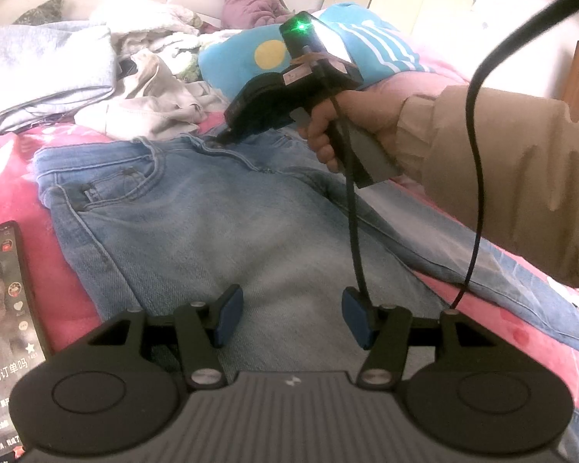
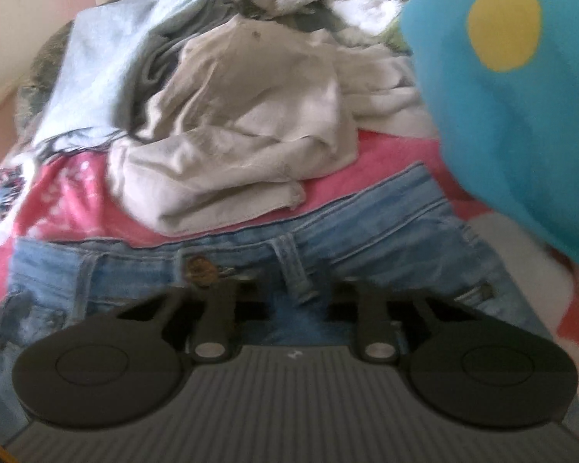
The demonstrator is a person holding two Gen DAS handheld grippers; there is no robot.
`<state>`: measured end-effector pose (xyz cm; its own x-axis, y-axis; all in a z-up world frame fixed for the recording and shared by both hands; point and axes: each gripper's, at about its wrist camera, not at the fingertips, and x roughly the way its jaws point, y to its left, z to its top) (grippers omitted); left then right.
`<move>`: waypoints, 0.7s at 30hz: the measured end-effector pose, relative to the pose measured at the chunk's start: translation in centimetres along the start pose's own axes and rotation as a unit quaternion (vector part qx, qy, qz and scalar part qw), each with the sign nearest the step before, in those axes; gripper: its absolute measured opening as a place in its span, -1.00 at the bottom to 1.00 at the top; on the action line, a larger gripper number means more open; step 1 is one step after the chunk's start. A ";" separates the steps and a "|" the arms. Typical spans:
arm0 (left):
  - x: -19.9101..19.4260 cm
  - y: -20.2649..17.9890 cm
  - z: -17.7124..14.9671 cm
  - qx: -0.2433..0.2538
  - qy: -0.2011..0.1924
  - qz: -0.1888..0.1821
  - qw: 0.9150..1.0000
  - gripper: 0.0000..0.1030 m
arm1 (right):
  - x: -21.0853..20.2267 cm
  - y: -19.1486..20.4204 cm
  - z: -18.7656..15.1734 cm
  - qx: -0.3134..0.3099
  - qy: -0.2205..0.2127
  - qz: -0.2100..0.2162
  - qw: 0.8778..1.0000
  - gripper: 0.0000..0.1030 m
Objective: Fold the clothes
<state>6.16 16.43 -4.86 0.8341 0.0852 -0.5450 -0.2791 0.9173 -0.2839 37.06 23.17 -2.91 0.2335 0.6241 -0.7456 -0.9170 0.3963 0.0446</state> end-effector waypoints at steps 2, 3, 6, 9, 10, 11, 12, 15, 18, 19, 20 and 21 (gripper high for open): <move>0.0 0.0 0.0 0.000 0.000 0.000 1.000 0.13 | -0.1 -0.4 -0.2 0.023 -0.013 0.001 1.000 -0.89; 0.0 0.0 0.0 0.000 0.000 0.000 1.000 0.13 | -0.2 -0.4 -0.3 0.024 -0.020 -0.002 1.000 -0.90; 0.0 0.0 0.0 0.000 -0.001 0.000 1.000 0.13 | -0.2 -0.2 -0.3 0.023 -0.043 -0.011 0.999 -0.92; 0.0 0.1 0.0 -0.001 -0.001 0.000 1.000 0.13 | -0.2 -0.3 0.0 0.029 -0.063 -0.012 0.998 -0.93; 0.0 0.1 0.0 -0.001 -0.002 0.000 1.000 0.13 | -0.2 -0.4 0.1 0.029 -0.064 -0.012 0.997 -0.94; -0.1 0.1 0.0 -0.001 -0.002 0.000 1.000 0.13 | -0.2 -0.4 0.1 0.032 -0.068 -0.012 0.997 -0.94; -0.1 0.1 0.0 -0.002 -0.002 0.000 1.000 0.13 | -0.3 -0.5 0.1 0.033 -0.071 -0.012 0.997 -0.94; -0.1 0.2 0.0 -0.003 -0.003 0.000 1.000 0.13 | -0.3 -0.4 0.3 0.034 -0.077 -0.011 0.996 -0.94; -0.2 0.1 0.0 -0.004 -0.004 0.000 1.000 0.12 | 0.0 -0.3 0.5 0.035 -0.079 -0.011 0.996 -0.94; -0.2 0.1 -0.1 -0.005 -0.004 0.000 1.000 0.12 | 0.1 -0.3 0.5 0.035 -0.078 -0.011 0.996 -0.94; -0.3 0.1 -0.1 -0.005 -0.004 0.000 1.000 0.12 | 0.2 -0.2 0.5 0.035 -0.078 -0.011 0.996 -0.95; -0.3 0.1 -0.1 -0.006 -0.004 0.000 1.000 0.12 | 0.3 -0.2 0.5 0.035 -0.078 -0.011 0.996 -0.95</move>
<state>5.85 16.47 -4.76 0.8382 0.0884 -0.5381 -0.2844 0.9128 -0.2931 37.48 23.63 -2.81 0.3060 0.7095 -0.6348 -0.8875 0.4539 0.0794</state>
